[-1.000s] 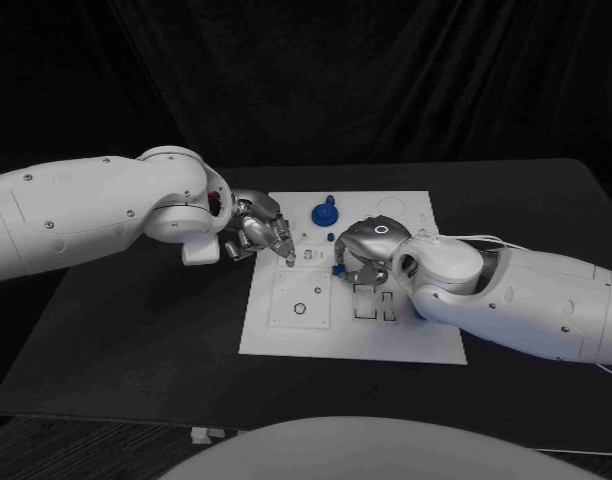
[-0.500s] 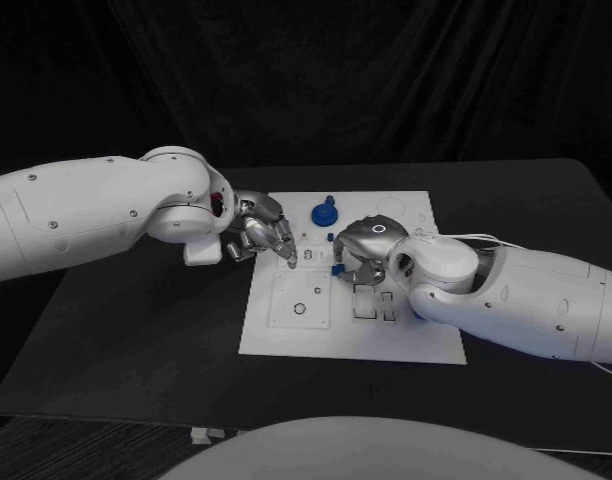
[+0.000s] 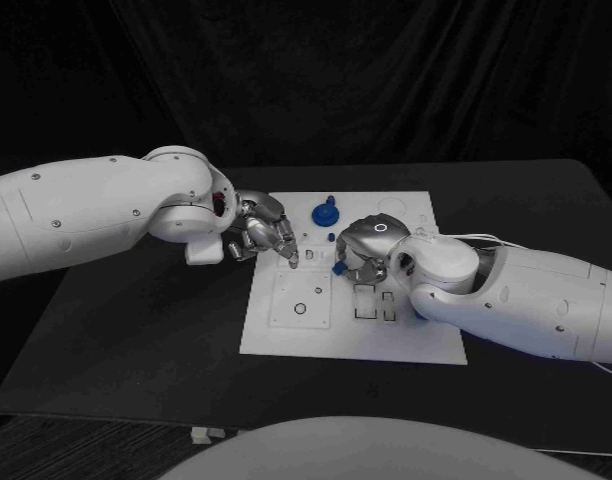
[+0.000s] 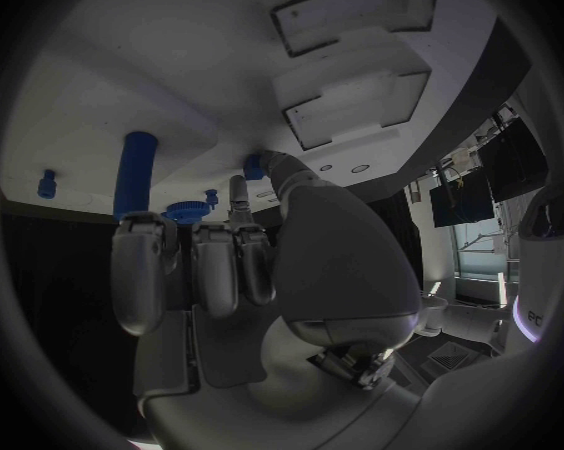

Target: Assemble the parts on the task board

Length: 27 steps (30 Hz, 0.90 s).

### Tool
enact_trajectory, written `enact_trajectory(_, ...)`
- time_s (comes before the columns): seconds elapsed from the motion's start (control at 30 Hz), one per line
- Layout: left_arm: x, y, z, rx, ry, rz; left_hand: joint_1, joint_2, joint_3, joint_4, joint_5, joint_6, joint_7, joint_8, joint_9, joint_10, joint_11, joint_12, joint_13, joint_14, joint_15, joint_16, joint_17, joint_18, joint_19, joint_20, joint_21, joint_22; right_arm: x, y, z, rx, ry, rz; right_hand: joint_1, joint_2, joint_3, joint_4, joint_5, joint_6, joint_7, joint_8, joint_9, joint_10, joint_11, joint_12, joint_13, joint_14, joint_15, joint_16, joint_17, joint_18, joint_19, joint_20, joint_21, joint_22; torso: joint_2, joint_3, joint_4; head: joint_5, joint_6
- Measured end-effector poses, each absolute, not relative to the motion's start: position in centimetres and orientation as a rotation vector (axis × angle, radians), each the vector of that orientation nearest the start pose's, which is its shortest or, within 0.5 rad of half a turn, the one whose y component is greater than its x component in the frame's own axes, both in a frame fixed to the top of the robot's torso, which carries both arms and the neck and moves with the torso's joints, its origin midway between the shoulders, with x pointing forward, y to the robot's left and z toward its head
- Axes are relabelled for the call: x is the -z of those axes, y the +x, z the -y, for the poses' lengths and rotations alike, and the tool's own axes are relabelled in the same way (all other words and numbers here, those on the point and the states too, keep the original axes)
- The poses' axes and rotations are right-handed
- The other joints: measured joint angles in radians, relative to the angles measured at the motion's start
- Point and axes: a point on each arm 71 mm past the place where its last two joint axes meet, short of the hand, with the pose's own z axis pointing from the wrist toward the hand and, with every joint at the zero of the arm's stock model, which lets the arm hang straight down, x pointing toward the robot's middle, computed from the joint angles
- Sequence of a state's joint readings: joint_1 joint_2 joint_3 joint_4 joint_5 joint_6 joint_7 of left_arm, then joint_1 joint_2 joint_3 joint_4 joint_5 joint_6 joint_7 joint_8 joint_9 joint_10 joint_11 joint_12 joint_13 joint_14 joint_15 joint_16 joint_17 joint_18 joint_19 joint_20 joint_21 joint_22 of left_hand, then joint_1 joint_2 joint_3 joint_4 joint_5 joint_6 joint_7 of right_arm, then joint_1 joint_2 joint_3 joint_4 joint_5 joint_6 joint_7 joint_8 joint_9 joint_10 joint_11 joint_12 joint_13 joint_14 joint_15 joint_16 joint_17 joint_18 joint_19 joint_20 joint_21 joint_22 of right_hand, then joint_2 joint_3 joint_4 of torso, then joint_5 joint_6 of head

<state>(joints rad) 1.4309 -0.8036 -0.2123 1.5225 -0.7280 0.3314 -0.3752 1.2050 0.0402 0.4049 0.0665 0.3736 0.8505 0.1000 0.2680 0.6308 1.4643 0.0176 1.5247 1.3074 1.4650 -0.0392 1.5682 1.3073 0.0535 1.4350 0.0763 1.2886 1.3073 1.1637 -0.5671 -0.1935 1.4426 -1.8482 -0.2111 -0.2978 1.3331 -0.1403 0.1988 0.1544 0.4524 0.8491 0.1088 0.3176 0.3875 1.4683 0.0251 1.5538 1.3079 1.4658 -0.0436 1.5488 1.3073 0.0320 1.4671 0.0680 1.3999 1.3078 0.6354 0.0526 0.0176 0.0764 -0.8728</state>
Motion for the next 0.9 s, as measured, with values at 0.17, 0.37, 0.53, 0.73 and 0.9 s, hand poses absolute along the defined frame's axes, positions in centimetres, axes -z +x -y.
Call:
enact_trajectory(0.17,18.42,47.61,-18.6,0.746,-0.135,-2.525,0.0,0.0,0.0,0.0,0.004,0.0,0.0,0.0,-0.002,0.0,0.0,0.0,0.0,0.0,0.0,0.0,0.0,0.0,-0.002,-0.002,0.0,0.0,25.76,45.54,8.63,-0.447,-0.629,-1.711,0.0,0.0,0.004,-0.004,0.0,0.029,-0.01,0.009,0.003,0.0,0.0,0.0,0.0,0.0,0.0,0.0,0.0,0.0,0.0,0.0,0.0,0.0,0.0,-0.0002,0.0005,-0.003,0.0)
enact_trajectory(0.37,18.49,47.65,-18.48,0.748,-0.132,-2.527,0.0,0.0,0.004,0.004,0.004,0.0,0.0,0.0,-0.003,0.0,0.0,0.0,0.0,0.0,0.0,0.0,0.0,0.0,-0.005,0.002,-0.002,0.001,25.79,45.58,8.58,-0.447,-0.634,-1.71,0.0,0.0,0.011,-0.011,-0.014,0.036,-0.011,0.003,-0.001,-0.004,-0.004,0.0,0.0,0.0,0.0,0.0,0.0,0.0,0.0,0.0,0.001,0.0,0.0,-0.0002,0.0006,-0.004,0.0)
enact_trajectory(0.53,18.53,47.68,-18.5,0.749,-0.132,-2.528,0.004,0.004,0.004,0.004,0.004,0.0,0.0,0.0,-0.004,0.003,0.003,0.0,0.0,0.0,0.0,0.0,0.0,0.0,-0.005,0.002,-0.005,0.001,25.79,45.59,8.59,-0.449,-0.637,-1.709,-0.001,-0.001,0.011,-0.011,-0.082,0.005,-0.004,-0.04,-0.022,-0.004,-0.004,0.0,0.0,0.0,0.0,0.0,0.0,0.0,-0.001,-0.001,0.001,0.0,0.0,-0.0001,0.0006,-0.002,0.0)
enact_trajectory(0.73,18.58,47.68,-18.52,0.748,-0.131,-2.53,0.001,0.007,0.004,0.004,0.004,0.0,0.0,0.0,-0.005,0.003,0.003,-0.004,0.0,0.0,0.0,0.0,0.0,0.0,-0.005,0.002,-0.009,0.001,25.77,45.6,8.64,-0.454,-0.638,-1.705,-0.008,-0.008,0.007,-0.015,-0.128,-0.048,-0.001,-0.088,-0.046,-0.001,-0.007,0.0,0.0,0.0,0.0,0.0,0.0,0.0,0.0,-0.004,0.003,0.0,0.001,-0.0001,0.0003,-0.001,0.0)
enact_trajectory(0.9,18.6,47.69,-18.51,0.748,-0.13,-2.532,0.0,0.008,0.007,0.007,0.004,0.0,0.0,0.0,-0.006,0.003,0.003,-0.004,0.0,0.004,0.004,0.0,0.0,0.0,-0.009,0.006,-0.009,0.001,25.78,45.59,8.66,-0.458,-0.64,-1.704,-0.005,-0.005,0.014,-0.022,-0.1,-0.051,-0.004,-0.094,-0.054,-0.002,-0.013,0.0,0.0,0.0,-0.007,0.0,0.0,0.0,0.0,-0.004,0.009,0.0,0.001,-0.0001,0.0003,-0.001,0.0)
